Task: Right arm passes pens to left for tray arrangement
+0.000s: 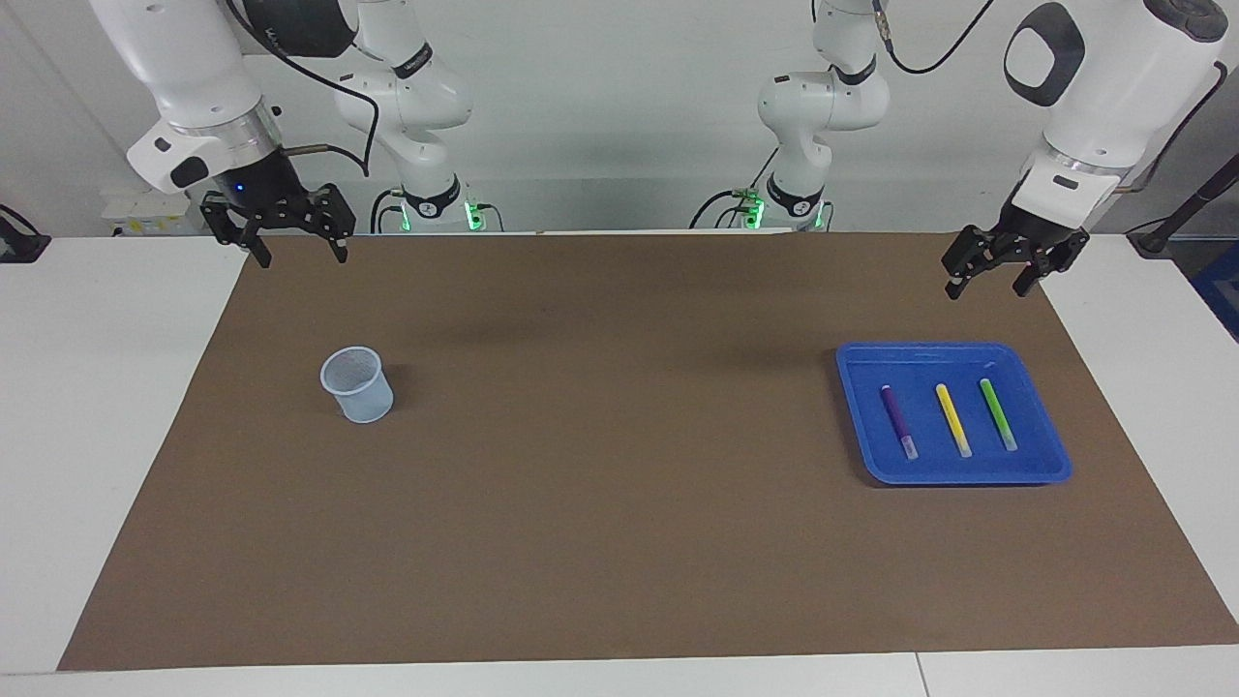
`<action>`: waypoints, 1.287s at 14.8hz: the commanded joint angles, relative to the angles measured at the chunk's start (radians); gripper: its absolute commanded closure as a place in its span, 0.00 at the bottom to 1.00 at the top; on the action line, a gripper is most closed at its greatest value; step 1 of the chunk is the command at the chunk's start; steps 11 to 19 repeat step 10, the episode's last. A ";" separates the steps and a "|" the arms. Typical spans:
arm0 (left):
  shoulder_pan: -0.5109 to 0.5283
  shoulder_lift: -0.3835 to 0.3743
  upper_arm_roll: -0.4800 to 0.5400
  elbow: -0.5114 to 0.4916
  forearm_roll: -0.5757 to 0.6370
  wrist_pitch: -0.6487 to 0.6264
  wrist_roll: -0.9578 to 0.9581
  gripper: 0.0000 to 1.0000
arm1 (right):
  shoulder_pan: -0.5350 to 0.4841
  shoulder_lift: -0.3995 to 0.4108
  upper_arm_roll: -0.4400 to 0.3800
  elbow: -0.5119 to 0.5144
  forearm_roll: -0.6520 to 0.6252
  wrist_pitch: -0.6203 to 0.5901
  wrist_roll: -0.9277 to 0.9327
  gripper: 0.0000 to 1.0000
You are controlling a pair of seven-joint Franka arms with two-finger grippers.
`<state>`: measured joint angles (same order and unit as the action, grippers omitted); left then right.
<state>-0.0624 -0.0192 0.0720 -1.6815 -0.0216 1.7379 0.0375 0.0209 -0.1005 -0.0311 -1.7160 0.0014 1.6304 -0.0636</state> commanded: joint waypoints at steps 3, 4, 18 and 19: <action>-0.005 0.005 0.003 0.048 -0.007 -0.093 -0.011 0.00 | -0.006 0.012 0.011 0.019 -0.024 -0.012 0.024 0.00; -0.005 0.004 0.003 0.048 -0.008 -0.095 -0.011 0.00 | -0.006 0.010 0.011 0.019 -0.024 -0.012 0.024 0.00; -0.007 0.005 0.003 0.048 -0.003 -0.095 -0.011 0.00 | -0.006 0.011 0.011 0.019 -0.024 -0.012 0.024 0.00; -0.007 0.005 0.003 0.048 -0.003 -0.095 -0.011 0.00 | -0.006 0.011 0.011 0.019 -0.024 -0.012 0.024 0.00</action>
